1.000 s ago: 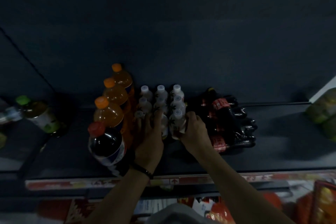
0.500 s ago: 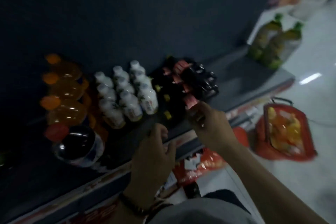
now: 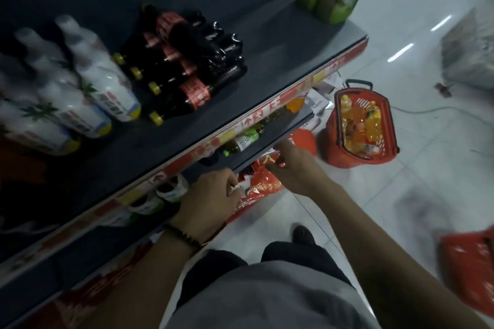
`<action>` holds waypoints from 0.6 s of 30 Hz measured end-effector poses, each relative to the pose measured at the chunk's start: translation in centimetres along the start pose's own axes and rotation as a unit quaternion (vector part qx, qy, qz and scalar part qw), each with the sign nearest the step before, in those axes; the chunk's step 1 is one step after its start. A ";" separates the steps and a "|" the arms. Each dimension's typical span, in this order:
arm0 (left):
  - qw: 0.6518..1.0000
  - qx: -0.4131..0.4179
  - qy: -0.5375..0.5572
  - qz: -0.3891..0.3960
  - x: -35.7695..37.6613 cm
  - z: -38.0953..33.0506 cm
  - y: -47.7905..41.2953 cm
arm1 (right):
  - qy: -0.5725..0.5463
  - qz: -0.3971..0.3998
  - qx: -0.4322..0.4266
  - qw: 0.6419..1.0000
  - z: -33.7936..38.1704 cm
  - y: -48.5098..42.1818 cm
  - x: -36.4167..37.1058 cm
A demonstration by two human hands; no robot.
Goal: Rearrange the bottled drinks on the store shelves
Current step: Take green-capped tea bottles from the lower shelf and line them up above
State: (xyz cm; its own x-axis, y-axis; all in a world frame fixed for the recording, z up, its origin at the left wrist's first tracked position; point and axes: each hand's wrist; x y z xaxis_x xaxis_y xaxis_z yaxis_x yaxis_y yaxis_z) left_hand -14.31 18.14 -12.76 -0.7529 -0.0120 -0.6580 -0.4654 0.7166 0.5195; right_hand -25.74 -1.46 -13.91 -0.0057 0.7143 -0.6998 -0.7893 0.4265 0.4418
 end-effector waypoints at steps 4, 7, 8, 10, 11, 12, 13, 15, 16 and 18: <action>0.999 -0.049 0.016 -0.004 3.3 -1.5 -5.7 | 0.017 0.038 -0.011 0.999 -5.3 -5.4 -0.6; 0.994 -0.096 0.052 0.012 6.2 -2.4 -11.0 | 0.043 0.063 -0.027 0.997 -9.4 -9.5 -0.5; 0.991 -0.111 0.066 0.022 7.2 -2.5 -12.8 | 0.050 0.072 -0.029 0.996 -10.9 -11.0 -0.1; 0.986 -0.139 0.083 0.027 9.3 -2.0 -17.0 | 0.067 0.102 -0.035 0.992 -13.6 -14.3 1.2; 0.983 -0.154 0.097 0.018 10.4 -1.4 -19.1 | 0.069 0.109 -0.039 0.991 -14.8 -16.2 1.9; 0.978 -0.168 0.121 0.004 11.6 -0.7 -21.3 | 0.067 0.113 -0.038 0.991 -15.7 -18.1 2.6; 0.973 -0.179 0.146 -0.016 12.7 0.2 -23.3 | 0.057 0.116 -0.031 0.991 -16.4 -19.9 3.4; 0.969 -0.168 0.171 -0.055 14.8 2.4 -27.0 | 0.049 0.109 -0.038 0.992 -17.3 -23.5 4.9; 0.969 -0.159 0.177 -0.073 15.5 3.3 -28.5 | 0.059 0.090 -0.063 0.992 -17.6 -25.3 5.7; 0.963 -0.147 0.193 -0.122 16.5 4.8 -31.3 | 0.082 0.023 -0.099 0.991 -18.6 -28.4 7.0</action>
State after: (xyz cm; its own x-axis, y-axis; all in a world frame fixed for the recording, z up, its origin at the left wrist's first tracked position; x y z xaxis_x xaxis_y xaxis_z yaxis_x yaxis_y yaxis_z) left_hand -9.91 -1.13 -42.49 -0.6954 -0.4527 -0.5582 -0.7186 0.4317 0.5452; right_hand -14.75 -18.93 -41.78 -0.1319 0.6232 -0.7709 -0.8906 0.2669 0.3681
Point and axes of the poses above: each hand's wrist, its own y-axis away from the middle knuckle, its own x-axis out of the palm, z = x × y, and after that the axes turned 9 degrees about z, right-handed
